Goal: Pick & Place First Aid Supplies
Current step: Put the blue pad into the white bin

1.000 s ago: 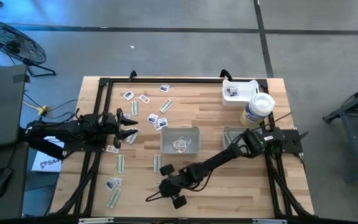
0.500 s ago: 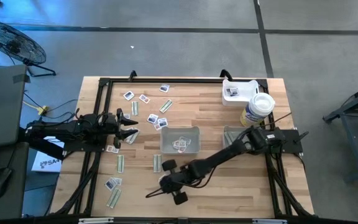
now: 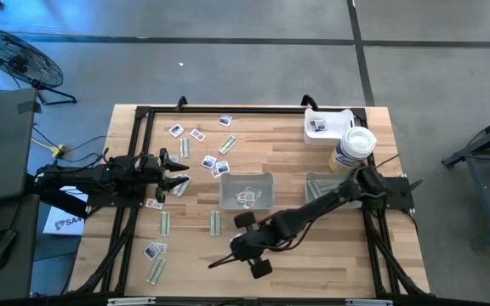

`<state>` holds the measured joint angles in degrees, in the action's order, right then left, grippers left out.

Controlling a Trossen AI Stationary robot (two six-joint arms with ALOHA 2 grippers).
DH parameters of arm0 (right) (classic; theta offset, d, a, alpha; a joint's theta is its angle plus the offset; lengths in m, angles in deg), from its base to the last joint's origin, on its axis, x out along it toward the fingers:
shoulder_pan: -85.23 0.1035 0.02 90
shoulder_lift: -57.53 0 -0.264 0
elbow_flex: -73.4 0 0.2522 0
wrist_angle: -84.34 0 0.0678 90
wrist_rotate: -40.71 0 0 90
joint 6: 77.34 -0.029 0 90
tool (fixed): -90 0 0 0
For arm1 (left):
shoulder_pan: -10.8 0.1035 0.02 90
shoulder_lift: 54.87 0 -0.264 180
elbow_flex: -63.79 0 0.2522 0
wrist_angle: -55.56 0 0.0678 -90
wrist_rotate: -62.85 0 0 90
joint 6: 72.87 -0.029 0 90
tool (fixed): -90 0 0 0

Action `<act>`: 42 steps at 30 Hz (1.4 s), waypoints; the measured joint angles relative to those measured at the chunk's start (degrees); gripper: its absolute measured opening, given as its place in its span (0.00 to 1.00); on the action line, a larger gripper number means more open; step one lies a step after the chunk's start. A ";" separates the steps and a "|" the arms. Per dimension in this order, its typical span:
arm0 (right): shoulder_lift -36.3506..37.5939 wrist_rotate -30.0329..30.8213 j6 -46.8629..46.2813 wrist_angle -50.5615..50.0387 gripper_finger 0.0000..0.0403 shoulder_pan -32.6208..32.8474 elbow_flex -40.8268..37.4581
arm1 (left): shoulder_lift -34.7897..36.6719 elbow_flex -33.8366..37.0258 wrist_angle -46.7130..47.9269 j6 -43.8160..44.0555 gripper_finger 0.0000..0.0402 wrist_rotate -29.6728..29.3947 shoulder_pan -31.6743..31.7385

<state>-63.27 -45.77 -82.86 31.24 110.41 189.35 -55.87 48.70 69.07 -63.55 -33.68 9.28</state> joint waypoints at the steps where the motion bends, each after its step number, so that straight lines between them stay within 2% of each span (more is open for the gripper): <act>1: 0.27 -0.29 -0.84 -1.56 0.00 0.07 0.00 | 0.00 0.00 0.00 -0.02 0.46 0.00 0.00; 6: 0.39 -2.63 -6.45 -10.66 0.00 0.45 0.00 | 0.00 0.00 0.00 0.00 0.46 0.00 0.00; 13: 0.09 0.69 -19.49 -27.66 0.00 2.21 -0.04 | 0.00 0.00 0.00 -0.02 0.46 0.00 0.00; 20: 0.40 -2.33 -25.27 -33.57 0.00 2.29 -0.02 | 0.00 0.00 0.00 -0.02 0.46 0.02 0.00; 25: 4.13 0.74 -25.60 -37.85 0.00 1.08 -0.02 | 0.02 0.00 -0.02 -0.02 0.46 0.02 0.00; 31: 10.86 5.79 -23.81 -39.68 0.00 -2.68 0.02 | 0.00 0.00 -0.02 0.00 0.46 0.02 0.00; 35: 14.20 7.01 -22.65 -44.06 0.00 -6.70 0.02 | 0.00 0.00 -0.02 -0.02 0.46 0.02 0.00; 42: 18.18 9.78 -17.90 -50.59 0.00 -18.33 0.02 | 0.00 0.00 -0.02 -0.02 0.46 0.02 0.00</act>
<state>-45.09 -36.00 -100.76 -19.35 92.08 189.37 -55.87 48.70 69.05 -63.57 -33.66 9.28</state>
